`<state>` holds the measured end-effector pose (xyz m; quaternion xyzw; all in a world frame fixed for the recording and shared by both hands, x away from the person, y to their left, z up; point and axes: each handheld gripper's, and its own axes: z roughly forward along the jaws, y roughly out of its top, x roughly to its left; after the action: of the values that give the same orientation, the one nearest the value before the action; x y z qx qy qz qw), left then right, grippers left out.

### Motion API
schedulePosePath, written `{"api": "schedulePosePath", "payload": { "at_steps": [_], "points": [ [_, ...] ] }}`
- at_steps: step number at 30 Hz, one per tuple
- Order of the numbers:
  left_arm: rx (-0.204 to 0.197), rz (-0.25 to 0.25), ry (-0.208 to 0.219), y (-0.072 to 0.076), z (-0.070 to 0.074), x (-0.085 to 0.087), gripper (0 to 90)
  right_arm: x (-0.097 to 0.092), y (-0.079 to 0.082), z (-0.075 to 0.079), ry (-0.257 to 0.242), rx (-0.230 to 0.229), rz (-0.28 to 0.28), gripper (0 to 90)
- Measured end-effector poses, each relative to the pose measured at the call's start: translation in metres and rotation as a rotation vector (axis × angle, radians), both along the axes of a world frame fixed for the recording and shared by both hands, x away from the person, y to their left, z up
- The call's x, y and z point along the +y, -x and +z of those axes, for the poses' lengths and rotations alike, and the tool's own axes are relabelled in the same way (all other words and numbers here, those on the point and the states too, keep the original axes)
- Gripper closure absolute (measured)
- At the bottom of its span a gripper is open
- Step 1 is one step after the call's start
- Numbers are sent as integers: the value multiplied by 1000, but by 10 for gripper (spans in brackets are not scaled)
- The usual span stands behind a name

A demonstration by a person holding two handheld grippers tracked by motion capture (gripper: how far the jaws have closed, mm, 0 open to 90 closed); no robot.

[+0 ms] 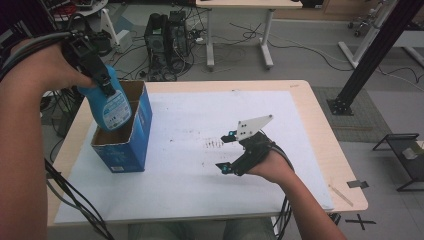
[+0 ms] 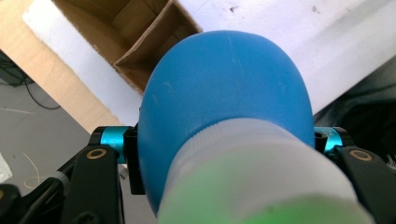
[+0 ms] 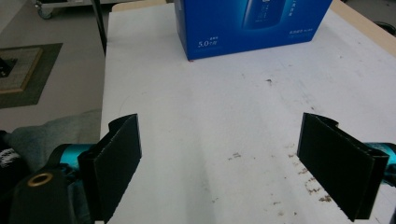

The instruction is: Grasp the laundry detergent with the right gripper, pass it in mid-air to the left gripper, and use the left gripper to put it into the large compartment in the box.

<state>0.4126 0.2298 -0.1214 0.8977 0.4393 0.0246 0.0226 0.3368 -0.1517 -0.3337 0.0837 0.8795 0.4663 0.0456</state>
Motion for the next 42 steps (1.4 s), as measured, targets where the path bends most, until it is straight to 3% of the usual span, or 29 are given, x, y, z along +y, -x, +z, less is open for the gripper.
{"api": "schedulePosePath", "payload": {
  "at_steps": [2, 3, 7, 9, 10, 11, 21, 26, 27, 29, 34, 35, 42],
  "points": [
    [-7, 26, 16, -1, -6, 3, 388, 0, 0, 0, -1, 1, -2, 129],
    [7, 12, 9, -3, -8, 5, 388, 0, 0, 0, 3, -9, 4, 129],
    [11, 45, 36, -7, -22, 11, 388, 1, 2, 0, 16, 14, 0, 129],
    [29, 29, 22, -10, -30, 14, 388, 2, 1, 0, 14, 2, 5, 130],
    [25, 56, 35, -11, -36, 14, 388, 2, 1, 0, 17, 7, 1, 129],
    [44, 37, 21, -13, -38, 15, 388, 3, 1, 0, 17, 5, -2, 129],
    [81, -1, 22, -25, -88, 17, 388, 7, 1, -1, 34, 8, 13, 129],
    [108, -21, 40, -30, -115, 15, 388, 8, 0, -2, 32, 5, 10, 129],
    [108, -21, 40, -30, -115, 15, 388, 8, 0, -2, 32, 5, 10, 129],
    [128, -70, 20, -34, -128, 15, 388, 8, -1, -3, 33, 6, 9, 130],
    [133, -87, 27, -35, -142, 15, 388, 7, -1, -3, 39, 10, 10, 129],
    [130, -106, 10, -36, -144, 16, 388, 7, -1, -3, 37, 9, 7, 129],
    [143, -150, -2, -37, -156, 16, 388, 8, -2, -4, 40, 10, 7, 130]
  ]
}}
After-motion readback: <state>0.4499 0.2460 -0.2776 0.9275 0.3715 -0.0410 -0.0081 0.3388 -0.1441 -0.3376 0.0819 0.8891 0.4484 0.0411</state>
